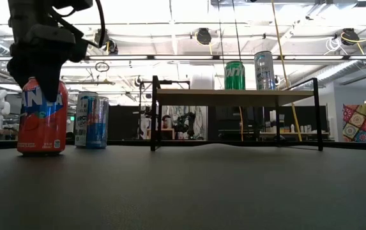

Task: Place canned beverage on shelf
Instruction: Put the top red soda can on the shelf

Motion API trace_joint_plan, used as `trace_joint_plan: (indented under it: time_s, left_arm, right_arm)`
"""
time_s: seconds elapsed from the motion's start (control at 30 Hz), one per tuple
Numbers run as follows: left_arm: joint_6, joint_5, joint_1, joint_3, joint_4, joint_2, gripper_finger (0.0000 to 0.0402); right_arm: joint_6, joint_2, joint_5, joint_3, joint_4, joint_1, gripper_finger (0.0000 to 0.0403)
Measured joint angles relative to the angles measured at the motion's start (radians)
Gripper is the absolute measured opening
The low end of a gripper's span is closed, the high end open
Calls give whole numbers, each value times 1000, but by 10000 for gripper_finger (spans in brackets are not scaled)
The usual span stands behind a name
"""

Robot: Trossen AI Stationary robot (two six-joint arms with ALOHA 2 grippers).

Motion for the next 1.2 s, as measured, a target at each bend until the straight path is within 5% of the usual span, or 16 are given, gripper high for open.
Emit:
trace_joint_plan:
  time_s: [0.2, 0.67, 0.93, 1.2]
  left_arm:
    - [-7, 32, 12, 12, -8, 6, 273]
    - [170, 25, 114, 298, -118, 5, 282]
    - [440, -71, 144, 482, 25, 4, 284]
    - [573, -75, 193, 504, 209, 5, 285]
  right_arm:
    - [-4, 0, 0, 0, -1, 0, 254]
    - [-18, 23, -2, 0, -44, 7, 254]
    - [7, 99, -62, 0, 47, 62, 257]
    - [-27, 246, -153, 0, 176, 128, 308]
